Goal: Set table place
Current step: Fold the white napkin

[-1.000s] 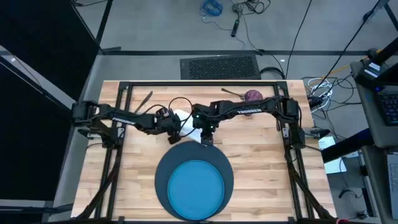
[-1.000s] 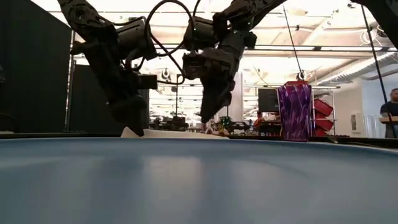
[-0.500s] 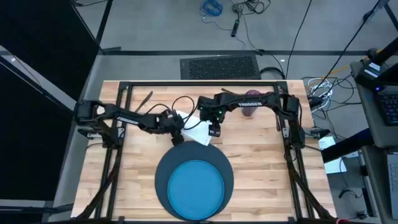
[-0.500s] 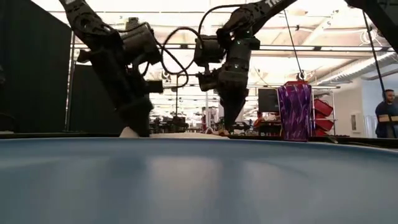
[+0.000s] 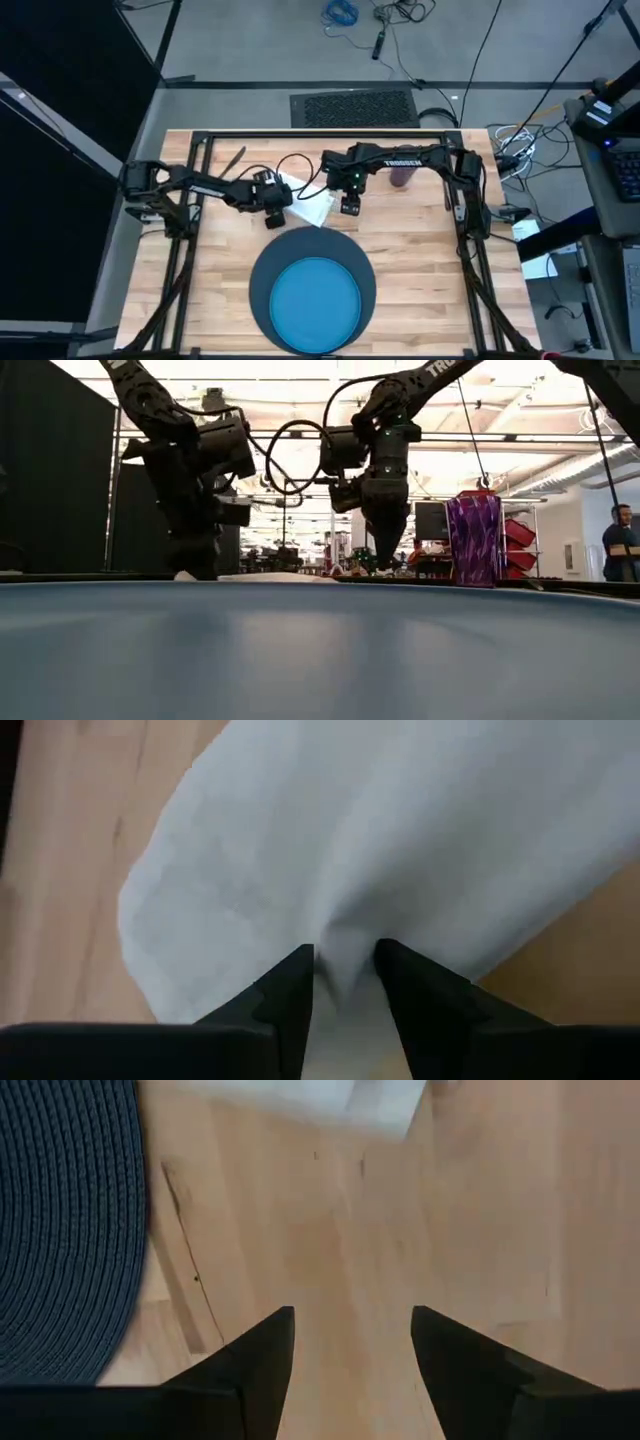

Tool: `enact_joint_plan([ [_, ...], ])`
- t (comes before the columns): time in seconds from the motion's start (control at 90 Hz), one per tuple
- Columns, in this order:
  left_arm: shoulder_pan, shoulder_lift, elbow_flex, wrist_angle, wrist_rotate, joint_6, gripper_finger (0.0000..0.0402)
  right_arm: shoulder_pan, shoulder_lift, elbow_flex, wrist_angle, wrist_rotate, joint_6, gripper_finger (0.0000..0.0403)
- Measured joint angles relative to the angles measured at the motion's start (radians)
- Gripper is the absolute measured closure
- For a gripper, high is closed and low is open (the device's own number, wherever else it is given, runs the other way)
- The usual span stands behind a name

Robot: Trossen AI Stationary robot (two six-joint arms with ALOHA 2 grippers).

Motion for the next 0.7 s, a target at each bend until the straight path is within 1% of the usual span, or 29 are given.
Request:
enact_joint_plan([
  [0.167,0.006,-0.019,0.000,-0.132,-0.008,0.014,0.0288,0.000,0.000,0.000,0.002,-0.001,-0.005,0.0215],
  [0.3,-0.042,-0.056,-0.006,-0.190,0.041,0.056,0.0288,-0.006,0.000,0.000,0.015,0.000,-0.016,0.0215],
  [0.367,-0.069,-0.081,-0.008,-0.193,0.069,0.065,0.0288,-0.006,0.000,0.000,0.024,0.000,-0.017,0.0215],
  [0.611,-0.153,-0.208,-0.011,-0.182,0.123,0.052,0.0288,-0.005,-0.001,0.000,0.028,-0.001,-0.019,0.0215],
  [0.656,-0.168,-0.233,-0.010,-0.171,0.114,0.033,0.0288,-0.005,-0.001,-0.001,0.027,-0.001,-0.022,0.0215],
  [0.7,-0.177,-0.255,-0.010,-0.150,0.067,0.001,0.0288,-0.005,-0.001,-0.001,0.027,0.000,-0.026,0.0215],
])
